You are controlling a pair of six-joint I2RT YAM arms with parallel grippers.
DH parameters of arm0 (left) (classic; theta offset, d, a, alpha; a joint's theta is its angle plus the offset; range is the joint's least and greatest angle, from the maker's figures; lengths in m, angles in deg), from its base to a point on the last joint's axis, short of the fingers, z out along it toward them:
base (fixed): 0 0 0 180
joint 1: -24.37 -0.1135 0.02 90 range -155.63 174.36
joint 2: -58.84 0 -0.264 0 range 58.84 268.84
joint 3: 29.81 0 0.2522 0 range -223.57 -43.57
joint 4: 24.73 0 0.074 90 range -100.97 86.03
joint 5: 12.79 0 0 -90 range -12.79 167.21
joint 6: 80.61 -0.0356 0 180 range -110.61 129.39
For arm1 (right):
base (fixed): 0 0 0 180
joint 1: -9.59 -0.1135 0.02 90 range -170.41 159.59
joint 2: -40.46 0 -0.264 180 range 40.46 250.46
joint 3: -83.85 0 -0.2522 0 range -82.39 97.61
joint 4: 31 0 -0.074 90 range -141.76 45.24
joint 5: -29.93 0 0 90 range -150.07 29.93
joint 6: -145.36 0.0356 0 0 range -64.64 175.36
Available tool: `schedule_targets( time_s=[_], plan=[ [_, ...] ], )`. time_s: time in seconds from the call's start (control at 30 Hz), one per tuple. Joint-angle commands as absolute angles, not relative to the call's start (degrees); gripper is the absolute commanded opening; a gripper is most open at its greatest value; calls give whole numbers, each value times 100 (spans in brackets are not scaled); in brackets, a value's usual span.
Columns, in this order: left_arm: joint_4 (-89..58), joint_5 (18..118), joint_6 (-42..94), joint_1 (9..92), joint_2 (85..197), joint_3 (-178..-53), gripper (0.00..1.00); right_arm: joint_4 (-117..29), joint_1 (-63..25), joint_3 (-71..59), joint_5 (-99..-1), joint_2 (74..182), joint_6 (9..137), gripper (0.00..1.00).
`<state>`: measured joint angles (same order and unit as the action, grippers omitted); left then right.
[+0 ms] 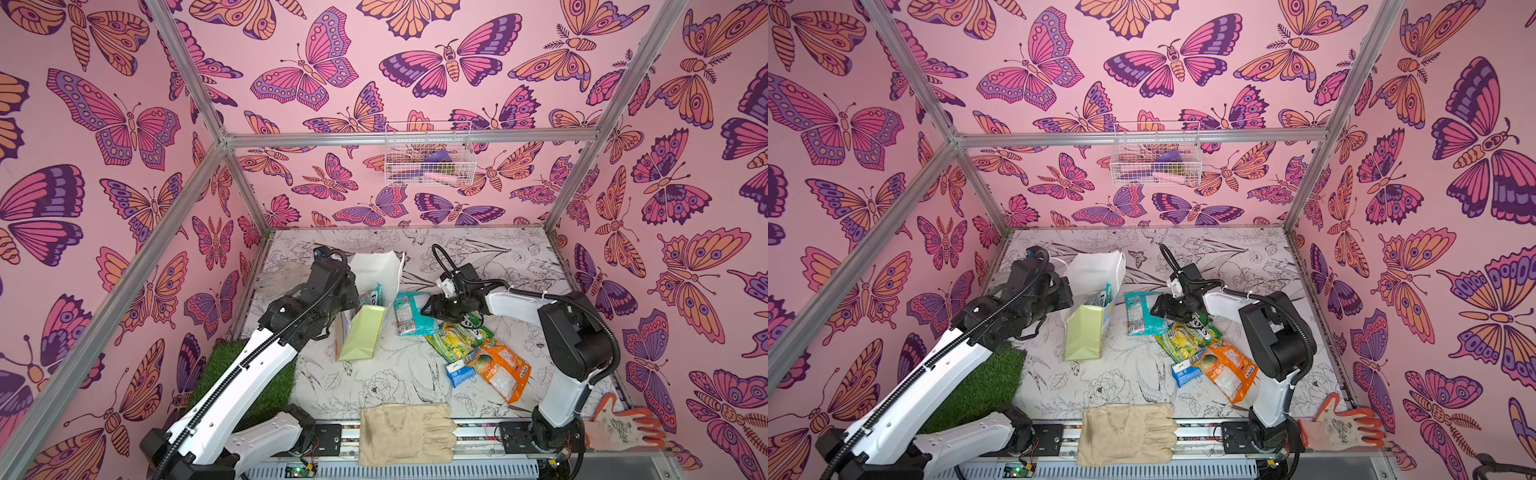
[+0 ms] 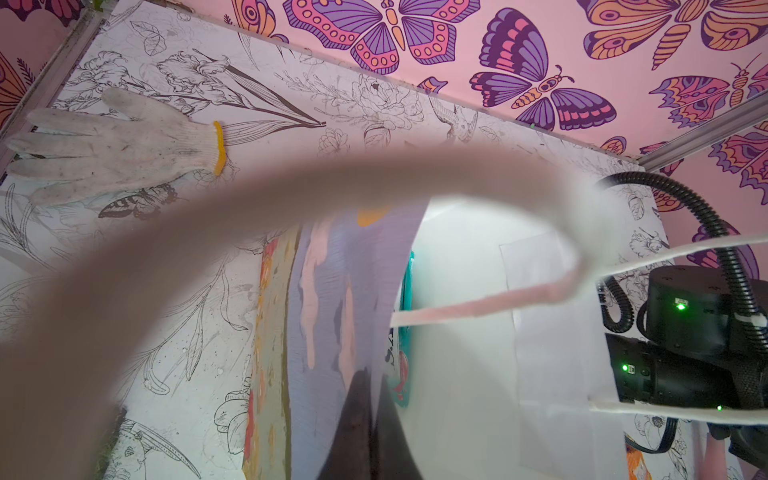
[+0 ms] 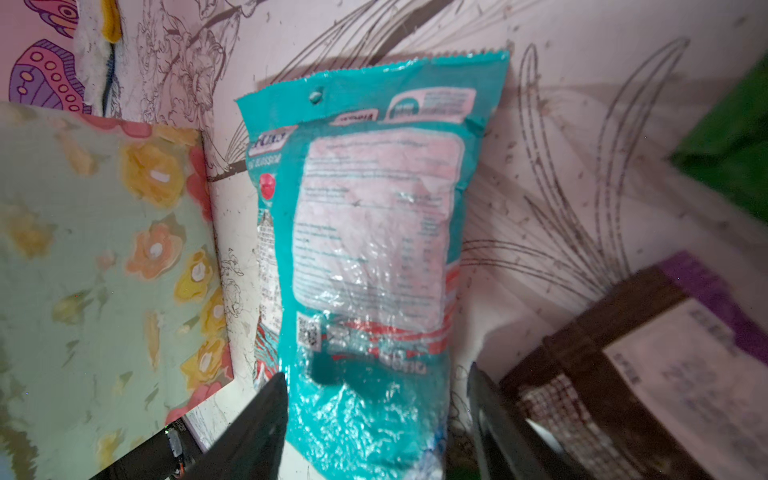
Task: Place the snacks into the paper bag
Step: 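Lower the right gripper and grasp the second teal Fox's packet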
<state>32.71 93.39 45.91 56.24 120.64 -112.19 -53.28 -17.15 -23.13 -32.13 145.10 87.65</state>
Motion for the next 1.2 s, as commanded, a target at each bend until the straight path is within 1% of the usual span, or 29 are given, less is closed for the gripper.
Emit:
schedule_targets(
  time_s=[0.0,0.23,0.53,0.63,0.9,1.17],
  plan=[
    [3239,9276,4574,5594,11983,-11151,0,-5094,-1691,-2425,-3120,14663,8880,69],
    [3243,9285,4582,5587,11975,-11116,0,-4849,-1695,-2508,-3035,14795,9019,68],
    [3237,9290,4618,5587,11948,-11072,0,-4563,-1691,-2682,-2944,14866,9226,65],
    [3231,9285,4621,5590,11943,-11064,0,-4572,-1696,-2698,-2967,14866,9252,62],
    [3234,9276,4637,5592,11930,-11046,0,-4656,-1695,-2720,-2997,14849,9280,48],
    [3228,9268,4653,5589,11913,-11046,0,-4731,-1696,-2702,-3019,14761,9319,38]
  ],
)
